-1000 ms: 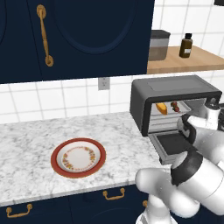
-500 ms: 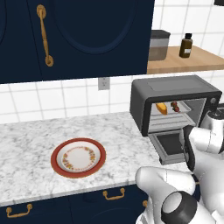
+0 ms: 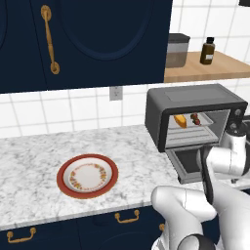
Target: Pick up the kebab skewer and baguette bread, and place them inside the toaster oven. Close the toaster oven door and start by setting the timer.
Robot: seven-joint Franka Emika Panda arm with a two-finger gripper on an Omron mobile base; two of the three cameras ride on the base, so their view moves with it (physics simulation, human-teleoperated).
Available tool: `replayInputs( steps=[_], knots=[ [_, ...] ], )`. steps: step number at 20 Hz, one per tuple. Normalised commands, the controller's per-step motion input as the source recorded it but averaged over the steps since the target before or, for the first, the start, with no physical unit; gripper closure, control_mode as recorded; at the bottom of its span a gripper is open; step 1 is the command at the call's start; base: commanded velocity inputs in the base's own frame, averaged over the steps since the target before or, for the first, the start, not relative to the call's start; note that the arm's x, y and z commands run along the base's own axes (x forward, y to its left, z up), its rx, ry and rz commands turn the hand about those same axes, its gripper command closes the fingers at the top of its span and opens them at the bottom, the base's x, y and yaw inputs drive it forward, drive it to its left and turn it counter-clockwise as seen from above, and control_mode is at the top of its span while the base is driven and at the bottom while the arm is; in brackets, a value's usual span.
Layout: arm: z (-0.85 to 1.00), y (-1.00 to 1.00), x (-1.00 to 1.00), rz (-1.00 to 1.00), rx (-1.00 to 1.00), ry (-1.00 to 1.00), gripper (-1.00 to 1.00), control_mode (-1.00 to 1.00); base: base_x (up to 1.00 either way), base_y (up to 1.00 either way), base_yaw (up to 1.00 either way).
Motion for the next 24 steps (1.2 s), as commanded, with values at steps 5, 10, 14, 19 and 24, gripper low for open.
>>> replayInputs(
  steps=[5, 10, 14, 19, 24],
  knots=[
    [-0.09, 0.01, 0.00, 0.14, 0.03, -0.05, -1.00, -1.00, 0.00, 0.00, 0.00],
    [-0.09, 0.00, 0.16, 0.00, 0.11, -0.02, -1.00, -1.00, 0.00, 0.00, 0.00],
    [-0.17, 0.00, 0.26, 0.00, 0.04, 0.00, -1.00, -1.00, 0.00, 0.00, 0.00],
    [-0.17, 0.00, 0.34, 0.00, 0.00, 0.00, -1.00, -1.00, 0.00, 0.00, 0.00],
    [-0.27, 0.00, 0.12, 0.00, 0.00, -0.01, -1.00, -1.00, 0.00, 0.00, 0.00]
  ],
)
